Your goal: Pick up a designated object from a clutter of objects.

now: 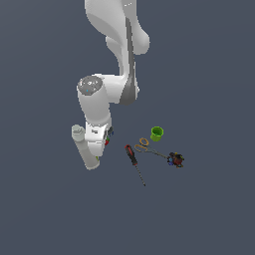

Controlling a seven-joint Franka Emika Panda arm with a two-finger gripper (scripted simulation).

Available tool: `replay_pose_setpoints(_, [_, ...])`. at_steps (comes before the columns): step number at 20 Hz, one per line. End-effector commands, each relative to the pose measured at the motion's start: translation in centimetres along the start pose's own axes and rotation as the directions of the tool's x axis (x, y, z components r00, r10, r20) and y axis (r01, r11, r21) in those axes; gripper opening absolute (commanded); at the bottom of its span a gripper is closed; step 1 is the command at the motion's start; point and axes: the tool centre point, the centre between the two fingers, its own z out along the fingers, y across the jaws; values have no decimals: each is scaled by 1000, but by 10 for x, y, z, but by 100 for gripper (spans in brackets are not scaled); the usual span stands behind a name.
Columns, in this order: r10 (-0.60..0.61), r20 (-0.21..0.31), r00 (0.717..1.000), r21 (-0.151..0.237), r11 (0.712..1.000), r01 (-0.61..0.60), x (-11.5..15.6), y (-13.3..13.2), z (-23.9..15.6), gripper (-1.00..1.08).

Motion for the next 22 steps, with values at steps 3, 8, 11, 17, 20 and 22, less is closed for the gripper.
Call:
replay_pose_setpoints(3, [0,0,1000,0,1000,0,-1,-12,-39,-100])
replay_pose_setpoints(8, [-1,-1,1000,0,1000,1,-1,-25,-83,-100])
replay_pose_setpoints(11, [-1,-3,1000,0,1000,1,-1,-33,-110,-100])
replay_pose_setpoints(17, [-1,-7,1000,-2,1000,1,-2,-50,-169,-100])
replay_pose_setpoints(20, [-1,-8,1000,-2,1000,1,-3,-58,-199,-100])
replay_pose_setpoints(22, [-1,-8,1000,-2,1000,1,-4,-63,-218,-100])
